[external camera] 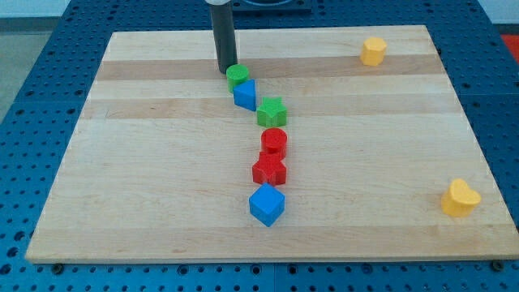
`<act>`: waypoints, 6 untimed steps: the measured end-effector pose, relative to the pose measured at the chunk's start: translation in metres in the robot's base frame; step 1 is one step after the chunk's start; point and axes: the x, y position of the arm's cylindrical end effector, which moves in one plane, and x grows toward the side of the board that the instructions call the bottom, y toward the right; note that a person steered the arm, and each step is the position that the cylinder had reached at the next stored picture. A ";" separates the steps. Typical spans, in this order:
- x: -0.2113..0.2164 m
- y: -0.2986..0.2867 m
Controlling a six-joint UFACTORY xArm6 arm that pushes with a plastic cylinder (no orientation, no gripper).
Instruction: Push the green circle slightly down
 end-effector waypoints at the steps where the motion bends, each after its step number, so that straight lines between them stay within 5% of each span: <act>1: -0.006 0.006; 3: -0.019 0.058; 6: 0.008 0.037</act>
